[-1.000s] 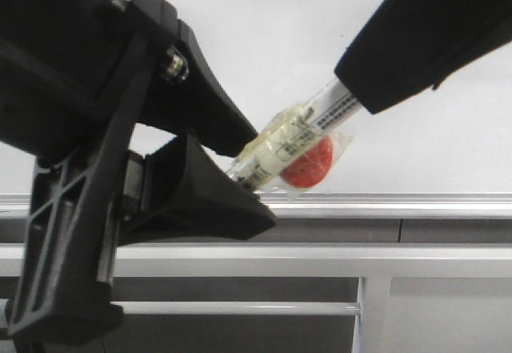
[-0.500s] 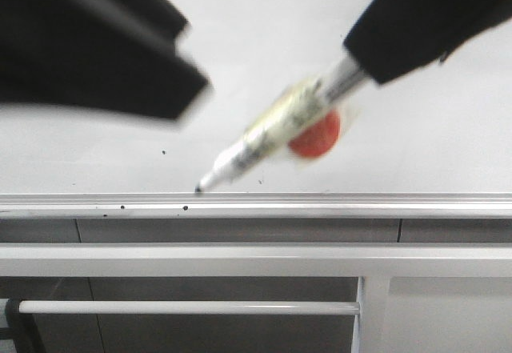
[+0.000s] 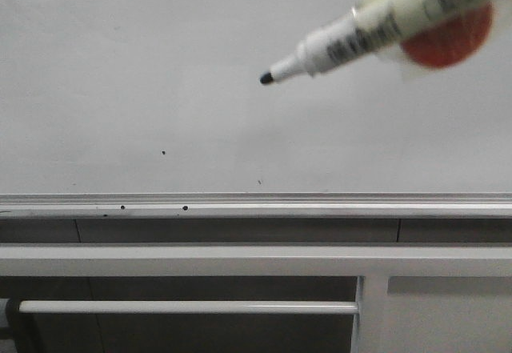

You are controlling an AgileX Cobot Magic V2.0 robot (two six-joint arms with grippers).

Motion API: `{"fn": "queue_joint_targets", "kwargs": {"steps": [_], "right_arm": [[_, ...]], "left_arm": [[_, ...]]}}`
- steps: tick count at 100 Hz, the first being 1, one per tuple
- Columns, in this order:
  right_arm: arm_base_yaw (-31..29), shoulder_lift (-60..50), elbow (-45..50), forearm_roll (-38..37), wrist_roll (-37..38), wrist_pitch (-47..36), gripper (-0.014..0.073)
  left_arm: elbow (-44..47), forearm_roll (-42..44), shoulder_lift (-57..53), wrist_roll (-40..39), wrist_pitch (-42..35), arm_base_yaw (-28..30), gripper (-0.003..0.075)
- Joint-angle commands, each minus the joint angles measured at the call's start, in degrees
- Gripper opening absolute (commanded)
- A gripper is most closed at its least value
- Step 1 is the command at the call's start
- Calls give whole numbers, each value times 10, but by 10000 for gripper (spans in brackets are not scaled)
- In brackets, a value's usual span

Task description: Write number 1 on whiteboard

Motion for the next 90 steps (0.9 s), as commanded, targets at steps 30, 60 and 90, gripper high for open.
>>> {"fn": "queue_joint_targets", "kwargs": {"steps": [30, 60, 90], "right_arm": [[0, -175, 140, 9, 54, -132, -42], [-3, -204, 180, 9, 67, -252, -42], [-3, -204, 180, 13, 67, -232, -43]], "left_arm": [[157, -91, -16, -92, -273, 140, -20], [203, -146, -16, -92, -362, 155, -20], [203, -145, -16, -90, -362, 155, -20]]}}
